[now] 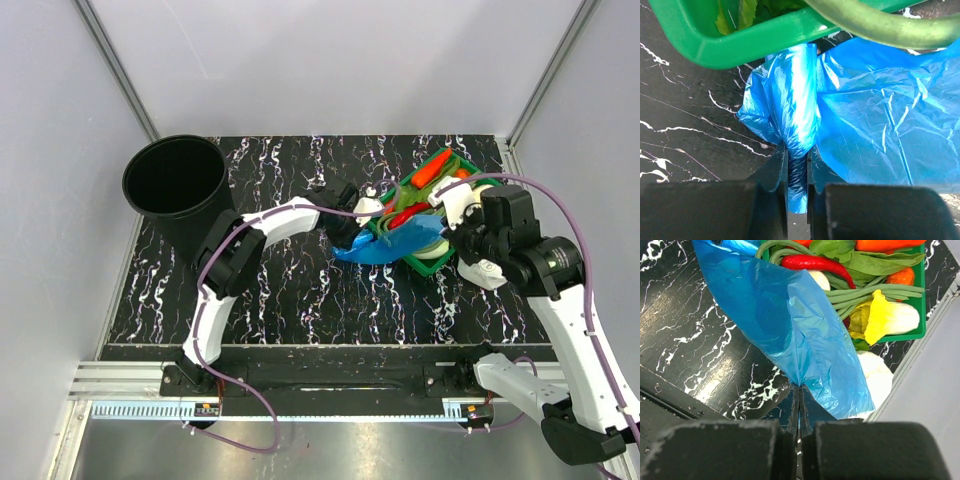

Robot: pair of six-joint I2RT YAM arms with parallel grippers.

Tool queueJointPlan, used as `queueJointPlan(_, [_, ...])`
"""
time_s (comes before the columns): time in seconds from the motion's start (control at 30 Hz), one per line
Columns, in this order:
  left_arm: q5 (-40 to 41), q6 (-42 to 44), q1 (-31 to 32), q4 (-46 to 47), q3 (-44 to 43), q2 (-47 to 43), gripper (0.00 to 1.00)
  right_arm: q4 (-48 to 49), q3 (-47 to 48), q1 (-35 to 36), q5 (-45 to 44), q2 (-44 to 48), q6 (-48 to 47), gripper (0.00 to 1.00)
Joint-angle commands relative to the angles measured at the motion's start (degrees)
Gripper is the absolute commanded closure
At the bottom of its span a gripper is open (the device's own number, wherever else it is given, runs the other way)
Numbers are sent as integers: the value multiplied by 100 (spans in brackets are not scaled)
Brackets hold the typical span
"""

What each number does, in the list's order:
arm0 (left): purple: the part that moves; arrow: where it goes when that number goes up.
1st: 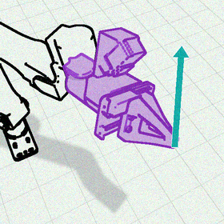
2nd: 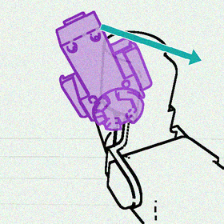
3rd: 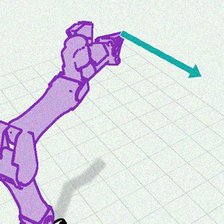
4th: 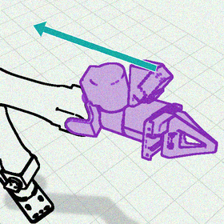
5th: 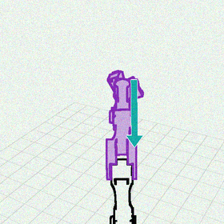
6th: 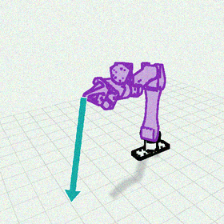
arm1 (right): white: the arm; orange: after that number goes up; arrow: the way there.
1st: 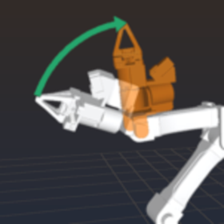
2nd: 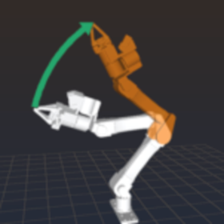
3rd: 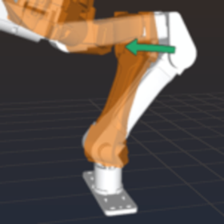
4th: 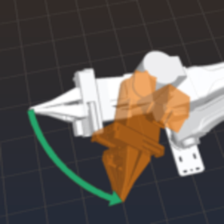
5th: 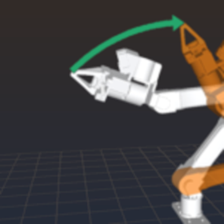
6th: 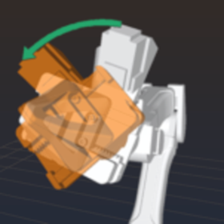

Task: Put the trash bags into the trash bin

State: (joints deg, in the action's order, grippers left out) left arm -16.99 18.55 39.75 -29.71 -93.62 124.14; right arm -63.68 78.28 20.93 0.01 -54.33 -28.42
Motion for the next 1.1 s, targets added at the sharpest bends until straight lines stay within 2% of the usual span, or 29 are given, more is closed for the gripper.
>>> queueJointPlan(0.0, [214, 26, -116, 203, 160, -398, 100, 31, -164, -36, 234, 36, -40, 100])
queueJointPlan(0.3, [100, -246, -889, 177, 1257, -1672, 100, -83, -1077, -36, 1834, -113, -49, 100])
queueJointPlan(0.53, [-347, -237, -1399, 168, 2128, -2174, 98, 470, -1824, -19, 2143, -447, -154, 100])
queueJointPlan(0.7, [-1007, -352, -1821, 264, 2436, -2280, 96, 839, -2535, -1, 1863, -684, -339, 100])
queueJointPlan(0.83, [-841, -141, -1865, 370, 2656, -2385, 90, 989, -2958, -1, 1319, -658, -637, 100])
queueJointPlan(1.07, [-411, 0, -1865, 598, 2999, -2631, 68, 981, -3301, -10, 589, -448, -963, 100])
